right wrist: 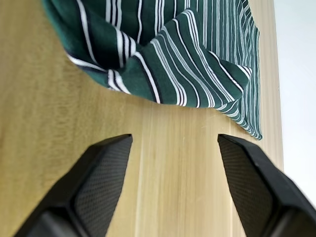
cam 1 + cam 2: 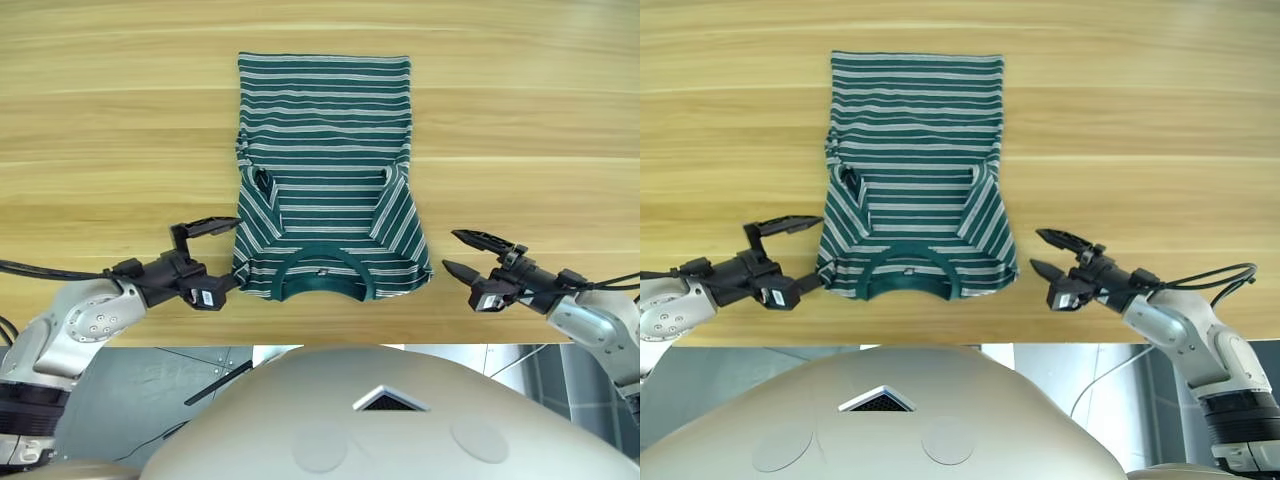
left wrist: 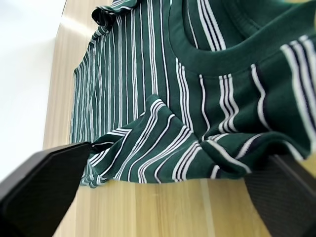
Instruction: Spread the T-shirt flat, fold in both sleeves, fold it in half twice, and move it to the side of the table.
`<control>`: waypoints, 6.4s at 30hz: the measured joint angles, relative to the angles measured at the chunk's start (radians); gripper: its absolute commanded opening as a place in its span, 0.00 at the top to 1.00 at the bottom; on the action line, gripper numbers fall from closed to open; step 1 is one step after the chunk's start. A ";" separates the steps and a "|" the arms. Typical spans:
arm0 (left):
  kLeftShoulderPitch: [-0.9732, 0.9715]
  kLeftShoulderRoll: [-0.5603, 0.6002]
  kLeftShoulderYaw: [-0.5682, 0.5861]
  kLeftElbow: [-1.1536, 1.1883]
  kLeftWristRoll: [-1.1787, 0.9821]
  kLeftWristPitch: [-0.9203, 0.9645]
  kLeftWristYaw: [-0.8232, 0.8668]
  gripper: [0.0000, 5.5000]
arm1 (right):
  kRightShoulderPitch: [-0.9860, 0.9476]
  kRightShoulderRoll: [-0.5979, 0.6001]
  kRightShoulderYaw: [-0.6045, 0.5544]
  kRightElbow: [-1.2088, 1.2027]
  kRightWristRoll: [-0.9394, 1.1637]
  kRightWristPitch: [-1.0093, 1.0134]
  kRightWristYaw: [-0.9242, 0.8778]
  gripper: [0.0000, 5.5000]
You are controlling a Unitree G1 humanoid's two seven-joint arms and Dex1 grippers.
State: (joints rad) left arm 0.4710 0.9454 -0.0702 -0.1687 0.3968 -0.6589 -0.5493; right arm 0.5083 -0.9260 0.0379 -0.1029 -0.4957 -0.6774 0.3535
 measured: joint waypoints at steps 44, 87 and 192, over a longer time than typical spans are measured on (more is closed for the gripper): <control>-0.031 0.004 -0.085 0.042 0.024 0.000 -0.009 1.00 | -0.080 -0.023 0.127 -0.040 0.031 -0.028 0.084 0.41; 0.249 -0.071 0.031 -0.085 -0.263 -0.050 0.026 1.00 | 0.164 -0.045 -0.047 -0.188 0.433 0.002 0.161 1.00; -0.960 -0.590 -0.065 1.105 -0.273 -0.259 0.074 0.15 | -0.311 -0.072 0.067 -0.030 0.236 0.077 -0.260 0.47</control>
State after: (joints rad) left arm -0.4894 0.3552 -0.1356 0.9359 0.1237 -0.9176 -0.4753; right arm 0.1971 -0.9979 0.1051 -0.1332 -0.2600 -0.6007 0.0940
